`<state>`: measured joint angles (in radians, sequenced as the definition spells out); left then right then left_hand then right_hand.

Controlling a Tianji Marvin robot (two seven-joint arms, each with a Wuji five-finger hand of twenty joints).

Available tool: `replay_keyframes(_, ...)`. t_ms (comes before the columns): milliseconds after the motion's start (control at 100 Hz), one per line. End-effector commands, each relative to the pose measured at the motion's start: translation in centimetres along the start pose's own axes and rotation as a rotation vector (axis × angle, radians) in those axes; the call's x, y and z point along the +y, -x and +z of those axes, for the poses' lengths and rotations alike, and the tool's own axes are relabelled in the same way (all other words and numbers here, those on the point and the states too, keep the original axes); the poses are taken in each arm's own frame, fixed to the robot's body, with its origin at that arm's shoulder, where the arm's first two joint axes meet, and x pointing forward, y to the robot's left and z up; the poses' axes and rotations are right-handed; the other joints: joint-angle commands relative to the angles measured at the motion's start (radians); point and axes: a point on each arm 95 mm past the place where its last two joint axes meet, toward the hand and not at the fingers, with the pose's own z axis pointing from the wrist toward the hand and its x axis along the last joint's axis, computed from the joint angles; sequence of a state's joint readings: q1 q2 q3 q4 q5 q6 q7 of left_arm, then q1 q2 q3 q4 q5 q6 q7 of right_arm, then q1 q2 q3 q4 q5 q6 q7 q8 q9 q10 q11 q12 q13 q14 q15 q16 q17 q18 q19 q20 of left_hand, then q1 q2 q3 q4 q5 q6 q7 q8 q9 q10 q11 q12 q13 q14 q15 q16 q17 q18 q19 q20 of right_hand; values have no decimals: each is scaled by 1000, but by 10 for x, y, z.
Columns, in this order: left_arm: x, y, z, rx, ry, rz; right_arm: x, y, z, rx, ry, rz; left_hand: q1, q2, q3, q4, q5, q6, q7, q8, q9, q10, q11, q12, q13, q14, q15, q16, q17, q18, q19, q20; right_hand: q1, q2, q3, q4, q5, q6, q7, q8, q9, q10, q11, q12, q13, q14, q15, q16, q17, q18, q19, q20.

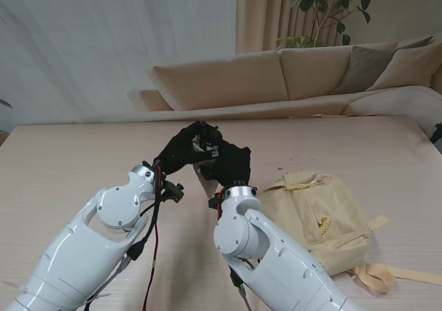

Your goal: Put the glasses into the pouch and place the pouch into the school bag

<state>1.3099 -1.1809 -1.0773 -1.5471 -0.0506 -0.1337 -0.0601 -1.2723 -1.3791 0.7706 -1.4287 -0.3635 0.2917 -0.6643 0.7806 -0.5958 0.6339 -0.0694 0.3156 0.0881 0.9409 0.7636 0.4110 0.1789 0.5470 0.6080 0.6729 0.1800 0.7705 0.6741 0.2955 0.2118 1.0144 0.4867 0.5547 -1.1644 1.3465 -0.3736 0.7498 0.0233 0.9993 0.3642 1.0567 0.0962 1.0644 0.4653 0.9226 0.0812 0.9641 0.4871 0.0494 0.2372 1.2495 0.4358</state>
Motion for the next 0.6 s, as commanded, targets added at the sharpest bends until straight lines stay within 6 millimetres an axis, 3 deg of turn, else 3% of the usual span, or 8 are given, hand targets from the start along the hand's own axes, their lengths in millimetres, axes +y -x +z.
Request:
replay_keyframes(0, 2, 1, -3, 1, -2, -5, -2, -12, -1, 16, -16, 40, -45, 10, 49, 36, -28, 0, -60, -39, 1, -63, 28, -20, -111, 16, -126, -22, -53, -25, -61, -23, 53, 5, 72, -26, 147, -260, 233, 26, 62, 30, 16, 23, 41, -12, 19, -9, -1, 7, 25, -2)
replay_keyframes(230, -4, 0, -11, -3, -47, 39, 0, -8, -2, 0, -5, 57, -90, 1, 18, 34, -87, -10, -143, -113, -71, -73, -37, -75, -196, 34, -184, -66, -125, -5, -90, -24, 55, 12, 75, -22, 193, -258, 209, 62, 86, 42, -1, 60, 45, -1, 39, -23, -5, 15, 15, -3)
replay_keyframes(330, -6, 0, -12, 0, -73, 45, 0, -6, -2, 5, -8, 43, -124, 10, -43, 26, -129, -12, -221, -195, -118, -74, -73, -109, -263, 54, -226, -91, -172, 11, -113, -29, 50, 10, 85, -24, 208, -275, 202, 71, 90, 41, -7, 64, 46, -2, 38, -29, -5, 20, 13, -3)
replay_keyframes(450, -9, -4, -14, 17, -103, 66, 1, -4, -3, -8, -6, 62, -149, 34, -93, 23, -176, -65, -278, -272, -128, -91, -95, -137, -284, 52, -257, -119, -187, 22, -120, -30, 50, 13, 94, -25, 214, -271, 198, 83, 93, 43, -11, 69, 42, 4, 37, -32, -5, 20, 13, -3)
replay_keyframes(590, -13, -11, -14, 41, -155, 67, 1, -2, -3, -15, -1, 82, -141, 57, -137, 33, -170, -154, -398, -390, -114, -108, -96, -142, -275, 55, -257, -118, -189, 37, -117, -28, 54, 27, 108, -23, 232, -274, 182, 115, 101, 49, -21, 77, 50, 10, 35, -47, 0, 21, 14, -3)
